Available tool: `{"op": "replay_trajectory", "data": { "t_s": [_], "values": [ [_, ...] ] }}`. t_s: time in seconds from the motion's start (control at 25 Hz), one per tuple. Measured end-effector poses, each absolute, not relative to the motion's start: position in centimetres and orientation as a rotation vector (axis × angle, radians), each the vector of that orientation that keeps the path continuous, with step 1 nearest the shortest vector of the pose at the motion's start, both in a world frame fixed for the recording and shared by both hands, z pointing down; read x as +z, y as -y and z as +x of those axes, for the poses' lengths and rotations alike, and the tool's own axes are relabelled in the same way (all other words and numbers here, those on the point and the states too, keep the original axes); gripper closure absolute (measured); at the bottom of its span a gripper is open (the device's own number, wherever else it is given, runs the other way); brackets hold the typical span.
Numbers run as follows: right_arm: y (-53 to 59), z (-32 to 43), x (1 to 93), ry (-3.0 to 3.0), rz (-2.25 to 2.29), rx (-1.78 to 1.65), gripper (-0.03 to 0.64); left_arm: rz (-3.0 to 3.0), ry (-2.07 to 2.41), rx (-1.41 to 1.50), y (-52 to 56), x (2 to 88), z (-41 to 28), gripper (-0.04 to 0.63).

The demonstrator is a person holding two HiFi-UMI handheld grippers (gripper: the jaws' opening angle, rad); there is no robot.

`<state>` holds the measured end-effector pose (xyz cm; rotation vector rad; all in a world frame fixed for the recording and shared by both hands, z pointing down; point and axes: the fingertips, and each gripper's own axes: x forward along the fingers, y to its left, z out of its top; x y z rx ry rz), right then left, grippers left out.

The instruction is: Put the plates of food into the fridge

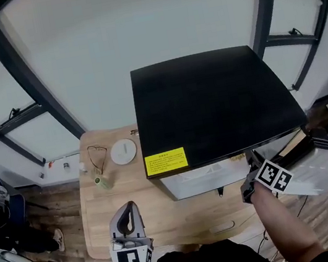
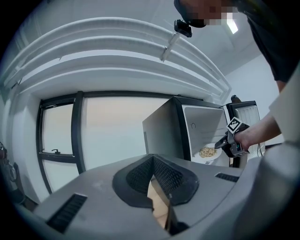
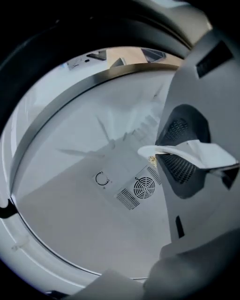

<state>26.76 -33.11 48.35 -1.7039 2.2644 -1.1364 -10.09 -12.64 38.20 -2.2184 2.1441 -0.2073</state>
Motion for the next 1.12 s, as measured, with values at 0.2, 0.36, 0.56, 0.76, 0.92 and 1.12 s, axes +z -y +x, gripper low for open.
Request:
{"op": "replay_trajectory", "data": {
  "t_s": [0.2, 0.36, 0.56, 0.76, 0.92, 1.12],
  "values": [
    [35.3, 27.0, 48.5, -2.360, -1.835, -1.029, 0.543, -2.206, -2.221, -0.260, 12.5, 39.1, -10.7, 0.592],
    [35.9, 27.5, 49.3, -2.436, -1.986, -0.948, 0.476, -2.207, -2.236, -0.297, 12.3, 39.6, -10.7, 0.592],
    [35.6, 27.9, 49.8, -2.418, -2.050, -0.880, 0.413, -2.193, -2.218, -0.265, 12.4, 39.8, -10.9, 0.592],
    [34.2, 27.2, 47.3, -2.384, -1.935, -0.765, 0.413, -2.235, -2.225, -0.272, 12.1, 39.9, -11.3, 0.592],
    [32.1, 24.9, 45.8, -2.458, -1.861, -0.677, 0.413, -2.235, -2.213, -0.266, 11.6, 39.4, -13.3, 0.592],
    [29.7, 22.6, 45.1, -2.480, -1.807, -0.671, 0.413, -2.258, -2.144, -0.268, 10.9, 38.7, -14.5, 0.592]
  ]
}}
